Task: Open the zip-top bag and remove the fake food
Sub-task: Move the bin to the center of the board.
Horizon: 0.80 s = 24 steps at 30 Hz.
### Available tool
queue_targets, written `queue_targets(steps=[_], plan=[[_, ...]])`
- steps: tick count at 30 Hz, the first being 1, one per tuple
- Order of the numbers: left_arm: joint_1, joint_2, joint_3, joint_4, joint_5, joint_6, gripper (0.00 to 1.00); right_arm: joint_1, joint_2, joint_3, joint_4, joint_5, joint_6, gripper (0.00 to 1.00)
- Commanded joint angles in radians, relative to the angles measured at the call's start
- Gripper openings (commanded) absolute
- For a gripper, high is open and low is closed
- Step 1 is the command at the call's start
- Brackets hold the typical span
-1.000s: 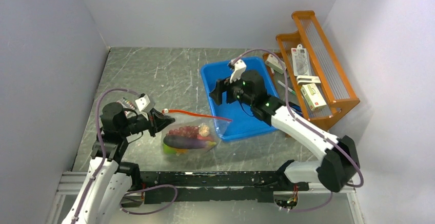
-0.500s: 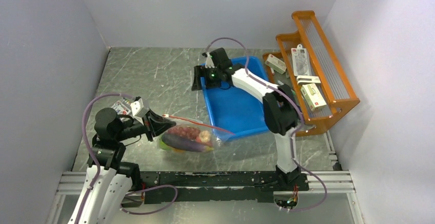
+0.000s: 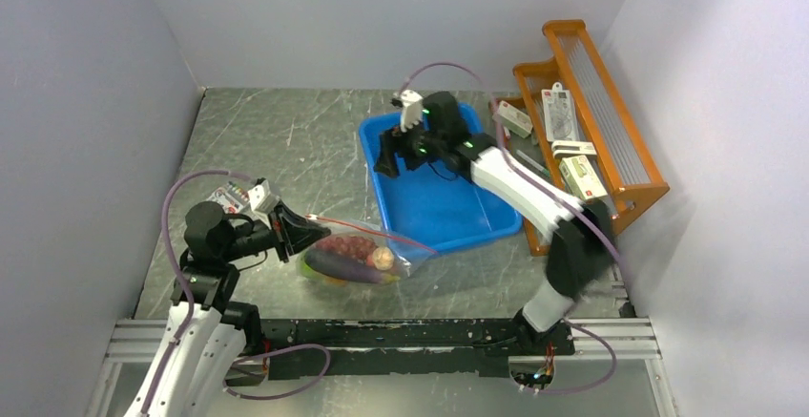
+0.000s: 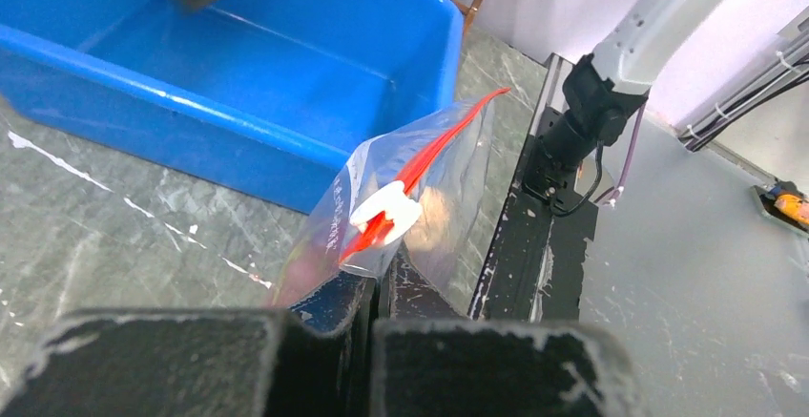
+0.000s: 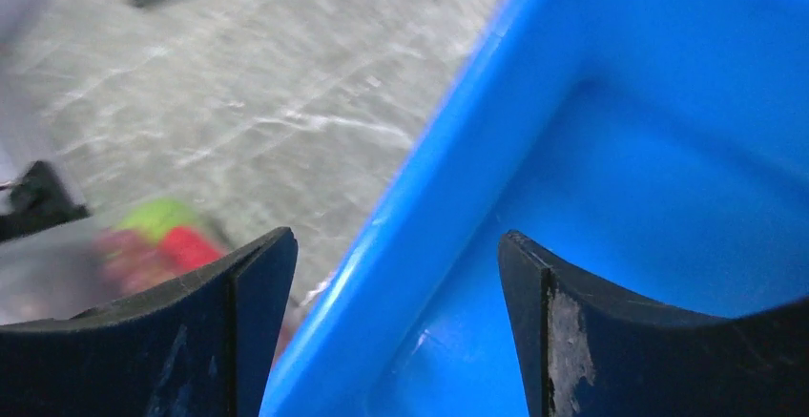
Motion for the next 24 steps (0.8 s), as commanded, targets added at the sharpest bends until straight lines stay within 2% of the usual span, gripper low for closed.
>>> queue_targets(steps=[1,5,9,13,18,24], plan=[[-0.006,0.022,-0.038,0.129,0.029,-0.054,0.07,0.023,-0.350,-0.321,0.340,-0.146,-0.106,0.76],[-0.007,0.046,-0.042,0.114,0.017,-0.024,0.07,0.083,-0.597,-0.591,0.609,-0.239,-0.057,0.74],[-0.007,0.076,-0.036,0.097,0.022,0.006,0.07,0.201,-0.699,-0.677,0.661,-0.217,-0.056,0.74],[-0.011,0.090,-0.028,0.084,0.036,0.017,0.07,0.307,-0.651,-0.623,0.550,-0.144,-0.190,0.71],[-0.028,0.060,-0.032,0.088,0.046,0.021,0.07,0.361,-0.557,-0.508,0.441,-0.069,-0.264,0.70],[-0.047,0.018,-0.036,0.085,0.023,0.027,0.07,0.396,-0.472,-0.447,0.395,-0.094,-0.263,0.56]])
